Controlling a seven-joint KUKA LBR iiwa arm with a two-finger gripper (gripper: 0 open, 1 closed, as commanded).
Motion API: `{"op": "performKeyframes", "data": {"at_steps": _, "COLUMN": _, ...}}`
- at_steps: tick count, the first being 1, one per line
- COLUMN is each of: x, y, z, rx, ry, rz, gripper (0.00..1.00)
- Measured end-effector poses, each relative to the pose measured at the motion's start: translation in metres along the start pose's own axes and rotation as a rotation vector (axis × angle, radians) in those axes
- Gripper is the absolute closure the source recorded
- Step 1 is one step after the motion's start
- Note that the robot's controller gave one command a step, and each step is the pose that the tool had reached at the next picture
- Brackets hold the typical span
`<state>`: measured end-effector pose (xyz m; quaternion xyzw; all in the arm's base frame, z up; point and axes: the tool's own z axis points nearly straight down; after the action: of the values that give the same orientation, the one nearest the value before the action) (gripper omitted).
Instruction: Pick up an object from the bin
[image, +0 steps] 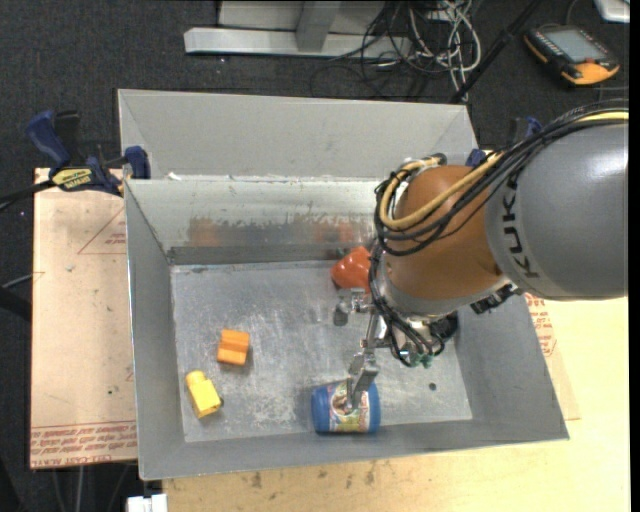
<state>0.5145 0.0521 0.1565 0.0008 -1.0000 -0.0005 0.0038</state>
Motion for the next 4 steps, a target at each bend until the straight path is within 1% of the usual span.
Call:
{"op": "performKeyframes", "data": {"at_steps": 1, "x": -0.002, "y": 0.000, "z": -0.004, "rx": 0.000, "ry": -0.008, "rz": 0.001, "gripper": 0.00}}
{"op": "performKeyframes", "data": {"at_steps": 2, "x": -0.002, "y": 0.000, "z": -0.003, "rx": -0.001, "ry": -0.009, "rz": 0.000, "gripper": 0.00}}
{"op": "performKeyframes", "data": {"at_steps": 3, "x": -0.001, "y": 0.004, "z": 0.018, "rx": 0.000, "ry": -0.005, "rz": -0.073, "gripper": 0.00}}
{"op": "performKeyframes", "data": {"at_steps": 4, "x": 0.014, "y": -0.020, "z": 0.083, "rx": 0.001, "ry": -0.016, "rz": -0.301, "gripper": 1.00}}
